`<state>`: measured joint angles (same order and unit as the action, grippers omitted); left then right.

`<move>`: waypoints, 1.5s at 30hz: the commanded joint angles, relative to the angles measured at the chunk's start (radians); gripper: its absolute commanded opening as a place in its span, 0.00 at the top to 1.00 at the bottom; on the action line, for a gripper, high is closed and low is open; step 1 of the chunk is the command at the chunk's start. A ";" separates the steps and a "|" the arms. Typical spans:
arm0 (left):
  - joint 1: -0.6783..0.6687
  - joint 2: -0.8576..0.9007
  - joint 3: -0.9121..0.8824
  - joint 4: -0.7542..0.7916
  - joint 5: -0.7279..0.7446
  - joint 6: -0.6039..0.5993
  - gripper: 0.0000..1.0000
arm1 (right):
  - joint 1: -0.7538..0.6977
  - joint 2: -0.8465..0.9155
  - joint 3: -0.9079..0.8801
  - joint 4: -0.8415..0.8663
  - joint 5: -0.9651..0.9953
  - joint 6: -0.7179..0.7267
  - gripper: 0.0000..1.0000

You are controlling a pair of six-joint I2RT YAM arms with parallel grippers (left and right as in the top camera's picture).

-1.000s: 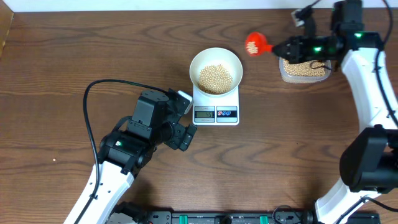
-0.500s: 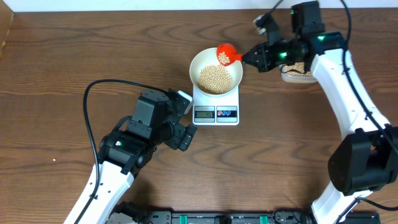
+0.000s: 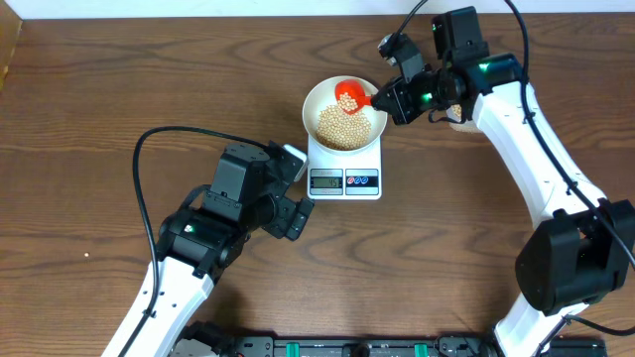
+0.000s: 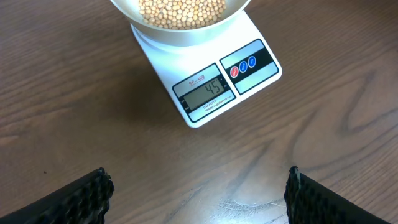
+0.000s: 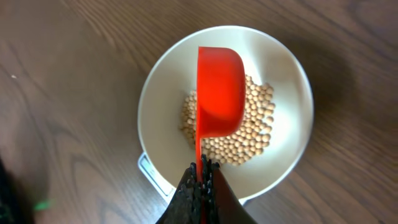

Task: Scoop item into bowl and weigh 50g on scale
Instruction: 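Tilt the red scoop over the bowl to pour beans slowly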

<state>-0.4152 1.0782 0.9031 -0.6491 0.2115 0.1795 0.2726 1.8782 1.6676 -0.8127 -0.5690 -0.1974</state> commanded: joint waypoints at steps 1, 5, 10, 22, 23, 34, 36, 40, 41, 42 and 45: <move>-0.003 -0.001 -0.004 -0.001 0.012 -0.006 0.09 | 0.023 -0.023 0.016 -0.006 0.071 -0.056 0.99; -0.003 -0.001 -0.004 -0.001 0.012 -0.006 0.09 | 0.043 -0.023 0.016 -0.010 0.114 -0.080 0.99; -0.003 -0.001 -0.004 -0.001 0.012 -0.006 0.09 | 0.056 -0.023 0.016 -0.009 0.148 -0.081 0.99; -0.003 -0.001 -0.004 -0.001 0.012 -0.006 0.09 | 0.056 -0.023 0.016 -0.008 0.113 -0.079 0.99; -0.003 -0.001 -0.004 -0.001 0.012 -0.006 0.09 | 0.056 -0.023 0.016 -0.008 0.114 -0.076 0.99; -0.003 -0.001 -0.004 -0.001 0.012 -0.006 0.09 | 0.056 -0.023 0.016 0.021 0.114 -0.082 0.99; -0.003 -0.001 -0.004 -0.001 0.012 -0.006 0.09 | 0.056 -0.023 0.016 0.024 0.114 -0.082 0.99; -0.003 -0.001 -0.004 -0.001 0.012 -0.006 0.09 | 0.056 -0.023 0.016 0.025 0.115 -0.089 0.99; -0.003 -0.001 -0.004 -0.001 0.012 -0.006 0.09 | 0.056 -0.023 0.016 0.025 0.114 -0.089 0.99; -0.003 -0.001 -0.004 -0.001 0.012 -0.006 0.09 | 0.056 -0.023 0.016 0.025 0.115 -0.089 0.99; -0.003 -0.001 -0.004 -0.001 0.012 -0.005 0.09 | 0.056 -0.023 0.016 0.025 0.114 -0.089 0.99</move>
<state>-0.4152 1.0782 0.9031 -0.6491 0.2115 0.1791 0.3206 1.8782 1.6676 -0.7910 -0.4370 -0.2695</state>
